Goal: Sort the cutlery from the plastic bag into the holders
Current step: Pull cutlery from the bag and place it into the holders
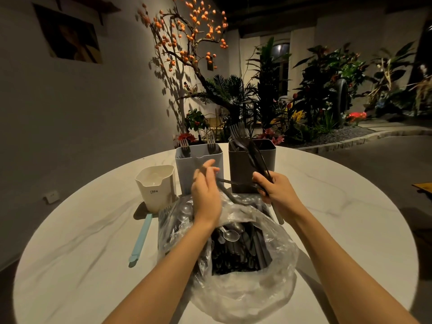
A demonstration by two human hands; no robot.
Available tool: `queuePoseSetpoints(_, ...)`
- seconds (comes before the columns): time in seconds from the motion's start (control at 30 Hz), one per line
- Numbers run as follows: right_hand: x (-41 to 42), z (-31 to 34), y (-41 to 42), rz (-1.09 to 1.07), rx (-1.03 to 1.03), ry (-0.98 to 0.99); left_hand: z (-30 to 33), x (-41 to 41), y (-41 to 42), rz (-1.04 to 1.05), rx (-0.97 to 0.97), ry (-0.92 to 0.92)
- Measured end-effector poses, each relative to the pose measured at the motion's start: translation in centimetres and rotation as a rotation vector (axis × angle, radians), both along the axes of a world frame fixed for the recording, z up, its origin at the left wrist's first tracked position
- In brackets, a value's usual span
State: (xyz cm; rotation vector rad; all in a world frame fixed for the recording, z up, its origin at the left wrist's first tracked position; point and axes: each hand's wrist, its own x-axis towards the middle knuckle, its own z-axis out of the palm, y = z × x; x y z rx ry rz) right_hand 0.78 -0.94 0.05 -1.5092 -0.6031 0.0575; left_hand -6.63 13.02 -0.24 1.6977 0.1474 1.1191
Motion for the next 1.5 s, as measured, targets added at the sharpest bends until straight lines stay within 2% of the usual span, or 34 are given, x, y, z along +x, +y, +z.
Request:
queuePoseSetpoints(0.1, -0.6, 0.4, 0.2, 0.069, 0.018, -0.007, -0.8, -0.1, -0.5, 0.050, 0.353, 0.116)
queuePoseSetpoints(0.17, -0.8, 0.4, 0.3, 0.100, 0.015, -0.008, -1.1, -0.1, -0.5, 0.081, 0.465, 0.233)
queuePoseSetpoints(0.27, -0.9, 0.3, 0.4, 0.121, -0.009, -0.002, -1.4, -0.1, -0.3, 0.056, 0.516, 0.325)
queuePoseSetpoints(0.57, -0.4, 0.5, 0.1, 0.216, 0.028, 0.211, -1.1, -0.5, -1.0, 0.107, 0.573, 0.212)
queuePoseSetpoints(0.63, -0.4, 0.4, 0.1, 0.224, 0.022, 0.234, -1.0, -0.3, -0.9, 0.112, 0.519, 0.214)
queuePoseSetpoints(0.7, -0.4, 0.3, 0.1, 0.234, 0.022, 0.238, -1.0, 0.0, -0.6, 0.100, 0.388, 0.195)
queuePoseSetpoints(0.8, -0.4, 0.1, 0.2, 0.252, -0.014, 0.182, -1.2, 0.2, -0.3, 0.091, 0.262, 0.169)
queuePoseSetpoints(1.03, -1.1, 0.2, 0.4, 0.341, 0.000, 0.117, 0.1, -0.9, -1.5, -0.021, 0.155, -0.030)
queuePoseSetpoints(1.13, -1.3, 0.2, 0.5, 0.346, 0.005, 0.096, 0.6, -1.2, -2.1, -0.082, 0.100, -0.024)
queuePoseSetpoints(1.3, -1.8, 0.1, 1.2, 0.188, -0.146, -0.077, 1.1, -0.7, -2.0, -0.132, -0.048, 0.027)
queuePoseSetpoints(1.5, -2.3, -0.2, 2.3, 0.045, -0.381, -0.290, 1.3, -0.3, -1.4, -0.188, -0.461, 0.062)
